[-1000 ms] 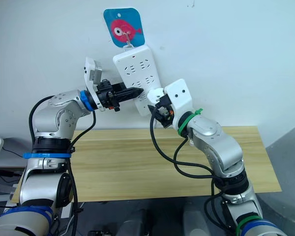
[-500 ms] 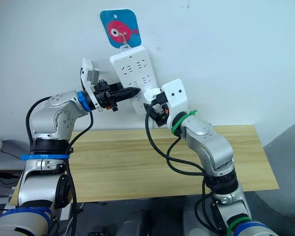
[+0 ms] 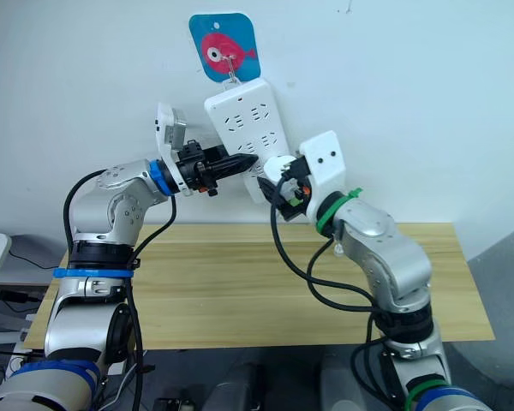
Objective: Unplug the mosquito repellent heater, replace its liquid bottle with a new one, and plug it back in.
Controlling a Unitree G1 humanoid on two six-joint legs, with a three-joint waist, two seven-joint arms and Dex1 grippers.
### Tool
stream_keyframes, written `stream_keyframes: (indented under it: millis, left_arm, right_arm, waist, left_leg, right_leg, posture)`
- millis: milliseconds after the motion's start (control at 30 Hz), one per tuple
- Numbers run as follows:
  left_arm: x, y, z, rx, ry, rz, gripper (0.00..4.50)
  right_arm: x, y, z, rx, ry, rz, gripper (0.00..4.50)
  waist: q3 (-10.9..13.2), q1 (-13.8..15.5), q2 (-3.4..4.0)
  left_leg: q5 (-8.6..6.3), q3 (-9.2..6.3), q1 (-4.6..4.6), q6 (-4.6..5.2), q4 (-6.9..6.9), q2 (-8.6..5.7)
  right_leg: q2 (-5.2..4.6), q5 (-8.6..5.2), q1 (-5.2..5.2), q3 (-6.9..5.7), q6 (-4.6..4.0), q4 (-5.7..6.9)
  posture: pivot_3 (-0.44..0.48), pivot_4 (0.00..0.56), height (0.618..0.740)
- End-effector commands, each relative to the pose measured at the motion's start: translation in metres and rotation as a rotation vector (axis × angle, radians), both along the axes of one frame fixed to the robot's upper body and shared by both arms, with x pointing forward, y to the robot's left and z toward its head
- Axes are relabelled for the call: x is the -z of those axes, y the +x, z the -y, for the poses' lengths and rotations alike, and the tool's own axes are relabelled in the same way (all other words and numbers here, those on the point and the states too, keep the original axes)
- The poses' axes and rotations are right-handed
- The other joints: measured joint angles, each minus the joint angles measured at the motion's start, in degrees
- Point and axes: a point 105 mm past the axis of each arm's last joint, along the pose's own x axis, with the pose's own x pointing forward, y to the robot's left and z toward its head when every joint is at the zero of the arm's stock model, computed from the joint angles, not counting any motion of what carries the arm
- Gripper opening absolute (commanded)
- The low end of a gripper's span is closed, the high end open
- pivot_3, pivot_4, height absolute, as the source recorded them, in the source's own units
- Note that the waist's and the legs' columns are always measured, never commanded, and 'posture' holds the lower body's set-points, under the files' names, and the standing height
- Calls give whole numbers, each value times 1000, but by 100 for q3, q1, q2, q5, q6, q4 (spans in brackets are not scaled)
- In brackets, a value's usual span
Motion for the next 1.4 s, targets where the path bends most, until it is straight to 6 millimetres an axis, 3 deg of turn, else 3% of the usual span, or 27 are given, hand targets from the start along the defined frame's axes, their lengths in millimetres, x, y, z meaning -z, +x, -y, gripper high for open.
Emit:
stream_keyframes:
  millis: [33,167,233,333,500,700,867,1067,1400]
  left_arm:
    - [-4,-2,6,21,24,31,1309]
    - [-2,4,-2,-40,42,43,1309]
    - [0,8,-9,-78,48,45,2032]
    - [3,11,-26,-160,72,54,2887]
    - [2,0,-58,-245,118,59,4426]
    - [2,-24,-73,-254,167,51,4500]
    - [13,-62,-50,-109,166,1,4500]
    - [22,-91,-30,-33,150,-22,4500]
    - [21,-103,-16,-24,91,-56,4500]
  right_arm:
    - [-7,-26,7,-95,-19,16,4470]
    - [10,-43,15,-167,-94,-46,4470]
    - [14,-42,22,-159,-100,-57,4500]
    - [15,-37,24,-152,-62,-66,3890]
    - [17,-34,13,-197,-6,-76,2091]
    - [20,-39,3,-271,15,-97,48]
    - [22,-44,-4,-338,22,-117,48]
    - [20,-51,-11,-389,42,-121,48]
    - [15,-14,-15,-220,47,-36,48]
  waist:
    - [1,5,-1]
    - [1,4,-2]
    - [1,1,-2]
    - [3,-37,-5]
    - [3,-24,-5]
    - [3,76,-5]
    - [3,191,-5]
    - [3,286,-5]
    - [3,294,-5]
  left_leg:
    - [0,0,-1,0,-2,0]
    - [0,-2,0,1,-3,3]
    - [-7,-3,1,13,-2,3]
    - [-12,4,5,24,3,3]
    - [-4,6,32,12,-25,10]
    - [12,-1,39,-14,-55,10]
    - [18,0,37,-24,-58,10]
    - [9,-1,40,-8,-59,11]
    - [11,-3,48,-12,-59,11]
  right_leg:
    - [-1,0,0,0,0,-2]
    - [1,0,2,-3,0,0]
    - [2,0,5,-4,0,1]
    - [3,0,3,3,0,12]
    - [9,0,2,9,0,24]
    - [7,-1,2,4,-1,13]
    - [4,-1,4,6,-1,-2]
    - [4,-1,10,4,-1,-2]
    - [5,-1,11,3,-1,10]
  posture:
    - [-87,226,740]
    - [-81,224,740]
    - [-81,224,740]
    - [-54,216,740]
    - [2,210,740]
    - [42,210,740]
    - [59,211,740]
    - [57,218,740]
    - [52,220,740]
